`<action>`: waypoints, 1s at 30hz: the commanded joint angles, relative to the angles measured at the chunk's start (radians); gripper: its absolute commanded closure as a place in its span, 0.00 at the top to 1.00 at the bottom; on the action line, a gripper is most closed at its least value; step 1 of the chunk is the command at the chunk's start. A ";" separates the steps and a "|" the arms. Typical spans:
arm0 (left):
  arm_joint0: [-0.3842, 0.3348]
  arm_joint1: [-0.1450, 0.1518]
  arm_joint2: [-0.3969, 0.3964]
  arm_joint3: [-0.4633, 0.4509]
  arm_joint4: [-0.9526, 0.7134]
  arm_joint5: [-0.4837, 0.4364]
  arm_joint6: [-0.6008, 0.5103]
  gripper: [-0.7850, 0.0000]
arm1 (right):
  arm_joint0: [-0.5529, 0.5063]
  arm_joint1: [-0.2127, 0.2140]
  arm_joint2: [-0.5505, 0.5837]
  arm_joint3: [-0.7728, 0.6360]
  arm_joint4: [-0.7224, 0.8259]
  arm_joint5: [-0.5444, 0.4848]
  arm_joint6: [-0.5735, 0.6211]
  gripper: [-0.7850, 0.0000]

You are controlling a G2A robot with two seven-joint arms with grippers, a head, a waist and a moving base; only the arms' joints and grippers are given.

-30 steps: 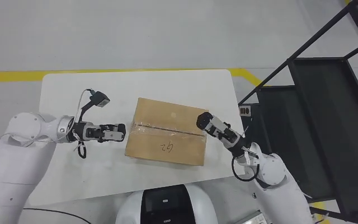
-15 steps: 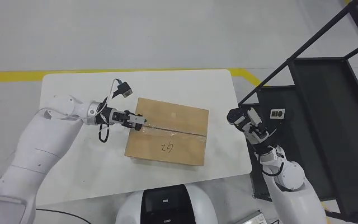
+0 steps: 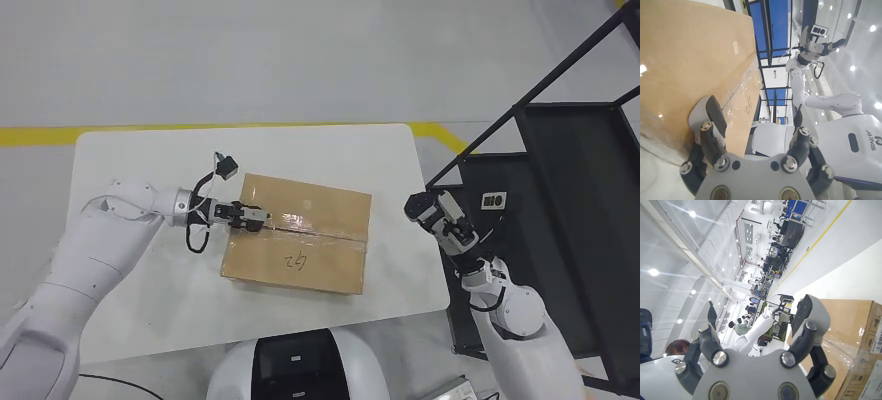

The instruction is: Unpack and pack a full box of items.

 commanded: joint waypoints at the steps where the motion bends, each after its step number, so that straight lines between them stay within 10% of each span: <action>1: 0.011 0.013 -0.014 -0.011 -0.006 -0.004 0.004 1.00 | 0.004 0.000 -0.002 -0.004 0.001 0.000 0.007 1.00; 16: 0.171 0.154 -0.180 -0.373 -0.127 0.061 -0.062 1.00 | 0.021 -0.001 -0.013 0.005 0.014 -0.007 0.025 1.00; 30: 0.333 0.242 -0.388 -0.384 -0.248 -0.018 0.018 1.00 | 0.031 -0.007 -0.028 0.031 -0.004 -0.061 -0.010 1.00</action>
